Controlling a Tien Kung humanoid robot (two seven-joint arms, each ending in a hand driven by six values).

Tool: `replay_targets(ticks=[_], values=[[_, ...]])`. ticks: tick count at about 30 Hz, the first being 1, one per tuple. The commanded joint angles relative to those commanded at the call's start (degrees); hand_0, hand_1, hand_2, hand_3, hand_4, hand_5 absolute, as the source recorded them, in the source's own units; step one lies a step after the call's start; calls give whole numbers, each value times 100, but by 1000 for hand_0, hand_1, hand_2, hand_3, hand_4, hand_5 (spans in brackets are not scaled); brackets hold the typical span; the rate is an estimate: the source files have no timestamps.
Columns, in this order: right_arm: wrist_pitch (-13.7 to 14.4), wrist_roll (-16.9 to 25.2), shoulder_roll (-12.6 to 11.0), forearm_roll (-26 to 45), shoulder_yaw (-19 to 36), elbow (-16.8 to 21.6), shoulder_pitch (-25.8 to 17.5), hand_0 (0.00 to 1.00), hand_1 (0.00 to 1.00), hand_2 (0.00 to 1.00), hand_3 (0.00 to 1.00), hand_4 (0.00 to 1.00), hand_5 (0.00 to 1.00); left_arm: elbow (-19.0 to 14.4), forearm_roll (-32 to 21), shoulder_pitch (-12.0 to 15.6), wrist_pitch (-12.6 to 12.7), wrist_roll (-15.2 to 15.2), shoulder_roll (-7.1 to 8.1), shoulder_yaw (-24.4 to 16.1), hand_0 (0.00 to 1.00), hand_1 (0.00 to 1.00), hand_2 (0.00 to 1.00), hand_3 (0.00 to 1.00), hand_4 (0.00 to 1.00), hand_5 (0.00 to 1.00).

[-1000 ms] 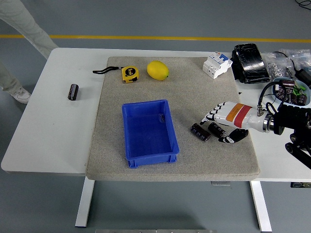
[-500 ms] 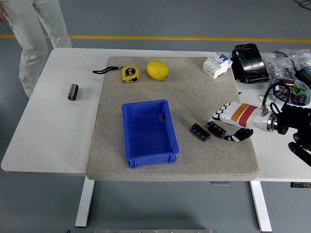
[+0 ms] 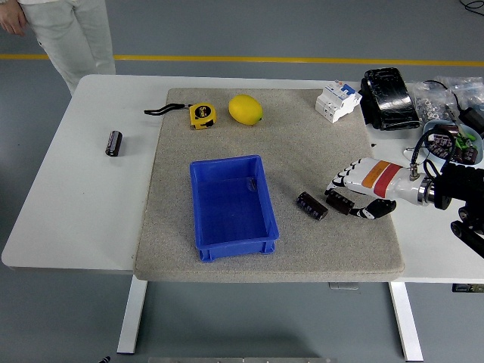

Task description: Pick up the battery,place it into the box

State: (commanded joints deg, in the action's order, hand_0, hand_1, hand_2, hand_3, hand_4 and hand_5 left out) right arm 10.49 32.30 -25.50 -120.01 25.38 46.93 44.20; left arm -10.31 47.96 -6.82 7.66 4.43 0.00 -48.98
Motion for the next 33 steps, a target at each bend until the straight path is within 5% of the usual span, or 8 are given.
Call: replay_targets(ticks=[14, 20, 29, 33], values=[[-127, 36, -106, 191, 288, 303, 13, 631, 607, 631, 560, 572, 61, 0, 70, 14, 0, 11, 2, -74, 689, 706, 823, 806, 782, 795], [-228, 13, -127, 333, 605, 718, 22, 632, 606, 632, 560, 575, 65, 0, 63, 33, 2, 11, 10, -81, 689, 704, 820, 806, 780, 794], [-289, -70, 363, 551, 491, 1412, 553, 643, 619, 651, 587, 618, 106, 0, 153, 63, 28, 52, 34, -128, 689, 695, 816, 804, 776, 795], [-255, -23, 576, 609, 198, 1718, 742, 643, 619, 651, 587, 618, 106, 0, -106, 83, 47, 42, 64, 144, 689, 695, 816, 804, 776, 795]])
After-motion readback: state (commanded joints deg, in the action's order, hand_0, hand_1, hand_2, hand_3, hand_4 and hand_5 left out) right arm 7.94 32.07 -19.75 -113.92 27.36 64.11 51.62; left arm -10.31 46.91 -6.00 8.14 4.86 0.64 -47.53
